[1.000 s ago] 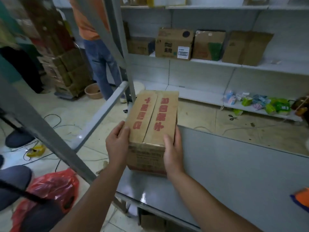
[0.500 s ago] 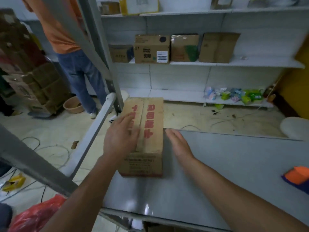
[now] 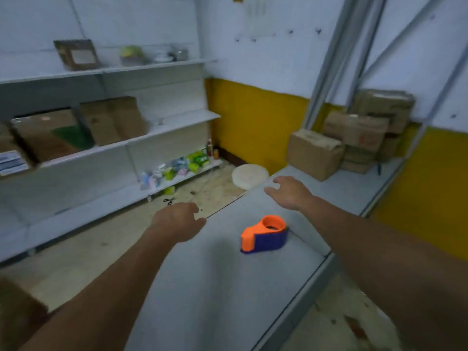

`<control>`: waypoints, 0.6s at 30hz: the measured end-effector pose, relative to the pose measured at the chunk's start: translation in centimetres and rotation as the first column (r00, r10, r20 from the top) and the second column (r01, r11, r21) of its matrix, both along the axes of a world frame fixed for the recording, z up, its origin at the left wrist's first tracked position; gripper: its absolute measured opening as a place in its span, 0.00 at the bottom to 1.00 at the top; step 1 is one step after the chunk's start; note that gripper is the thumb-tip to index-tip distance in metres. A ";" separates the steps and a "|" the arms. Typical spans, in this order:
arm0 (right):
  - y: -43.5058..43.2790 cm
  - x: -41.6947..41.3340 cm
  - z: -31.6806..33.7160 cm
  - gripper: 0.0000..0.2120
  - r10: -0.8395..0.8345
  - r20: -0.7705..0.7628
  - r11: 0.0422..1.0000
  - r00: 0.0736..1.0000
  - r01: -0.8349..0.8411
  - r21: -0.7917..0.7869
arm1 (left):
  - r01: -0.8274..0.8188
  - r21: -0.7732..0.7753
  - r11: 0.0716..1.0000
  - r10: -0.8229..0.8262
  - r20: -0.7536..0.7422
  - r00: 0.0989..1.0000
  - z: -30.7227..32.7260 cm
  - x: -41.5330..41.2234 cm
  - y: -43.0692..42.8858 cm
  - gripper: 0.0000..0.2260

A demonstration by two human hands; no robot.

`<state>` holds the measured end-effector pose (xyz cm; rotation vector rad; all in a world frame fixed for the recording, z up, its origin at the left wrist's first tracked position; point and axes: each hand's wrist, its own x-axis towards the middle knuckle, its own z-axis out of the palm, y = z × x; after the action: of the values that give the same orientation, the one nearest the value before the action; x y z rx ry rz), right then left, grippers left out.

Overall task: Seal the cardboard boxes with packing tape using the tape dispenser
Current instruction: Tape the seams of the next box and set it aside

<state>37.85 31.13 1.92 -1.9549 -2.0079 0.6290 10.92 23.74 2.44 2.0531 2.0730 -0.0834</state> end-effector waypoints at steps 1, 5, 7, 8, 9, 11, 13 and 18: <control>0.9 2.6 0.2 0.30 -0.036 0.006 0.999 0.999 0.036 0.015 | 0.038 -0.002 0.999 -0.038 -0.011 0.999 0.1 1.9 2.0 0.24; 5.0 11.4 0.5 0.29 -0.112 0.002 0.993 0.994 0.112 0.033 | 0.149 0.011 0.989 -0.149 0.003 0.989 0.7 9.7 9.6 0.25; 8.2 15.3 0.1 0.23 -0.112 -0.023 0.992 0.993 0.113 0.055 | 0.168 0.012 0.986 -0.168 0.021 0.986 0.5 13.6 13.4 0.25; 9.8 17.1 0.0 0.21 -0.119 -0.033 0.991 0.992 0.121 0.064 | 0.172 0.008 0.985 -0.173 0.030 0.985 0.3 15.5 15.2 0.25; 11.4 18.9 -0.2 0.20 -0.130 -0.041 0.989 0.991 0.132 0.067 | 0.172 0.004 0.985 -0.172 0.045 0.984 0.0 17.5 17.0 0.25; 14.6 22.2 -0.3 0.21 -0.164 -0.063 0.984 0.984 0.168 0.064 | 0.153 -0.009 0.988 -0.151 0.102 0.983 -0.6 21.7 20.2 0.25; 17.7 25.3 -0.8 0.21 -0.190 -0.106 0.979 0.976 0.196 0.050 | 0.131 -0.038 0.991 -0.124 0.155 0.980 -1.2 25.8 23.0 0.24; 23.3 31.1 -1.5 0.23 -0.232 -0.214 0.971 0.949 0.238 0.003 | 0.127 -0.060 0.990 -0.108 0.248 0.963 -2.4 34.5 29.3 0.24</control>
<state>68.96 54.42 0.45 -1.9765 -1.6193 0.7115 45.44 53.08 0.05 2.0258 1.7756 0.0683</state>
